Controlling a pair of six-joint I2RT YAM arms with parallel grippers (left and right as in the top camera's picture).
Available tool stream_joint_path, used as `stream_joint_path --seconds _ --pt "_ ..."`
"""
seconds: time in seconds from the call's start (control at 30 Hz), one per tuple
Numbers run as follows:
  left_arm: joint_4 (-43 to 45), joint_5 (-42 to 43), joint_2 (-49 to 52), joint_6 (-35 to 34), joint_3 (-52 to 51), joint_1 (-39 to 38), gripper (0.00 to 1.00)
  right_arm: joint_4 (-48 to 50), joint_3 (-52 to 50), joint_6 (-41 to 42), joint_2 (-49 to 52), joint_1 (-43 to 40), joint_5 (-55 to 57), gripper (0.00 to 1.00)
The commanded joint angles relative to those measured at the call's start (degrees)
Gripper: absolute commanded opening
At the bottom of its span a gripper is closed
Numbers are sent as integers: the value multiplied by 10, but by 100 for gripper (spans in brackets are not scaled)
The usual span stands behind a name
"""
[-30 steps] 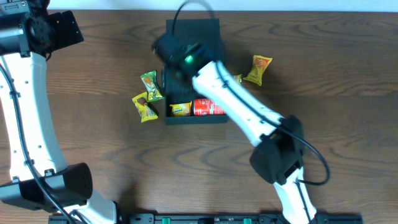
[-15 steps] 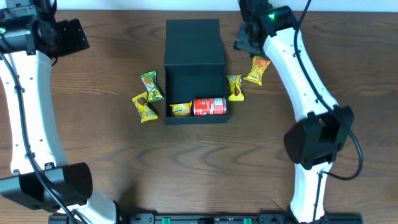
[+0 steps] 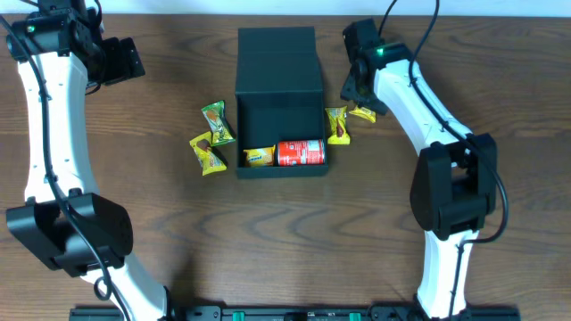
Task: Pack container
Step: 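Move the right gripper to the orange-window packet behind box and grasp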
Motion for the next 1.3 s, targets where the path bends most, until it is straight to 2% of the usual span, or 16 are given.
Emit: stream_joint_path --seconds 0.0,0.07,0.6,1.0,1.27 --pt "2 4 1 -3 0 1 95 19 -15 5 4 -2 12 56" --pt "4 4 1 -3 0 1 95 37 -18 -7 9 -3 18 52" --pt "4 4 1 -3 0 1 96 24 -19 -13 56 -9 11 44" --pt "-1 5 1 -7 0 1 95 35 -13 -20 56 -40 2 42" --pt "-1 17 1 -7 0 1 95 10 31 -39 56 -46 -2 45"
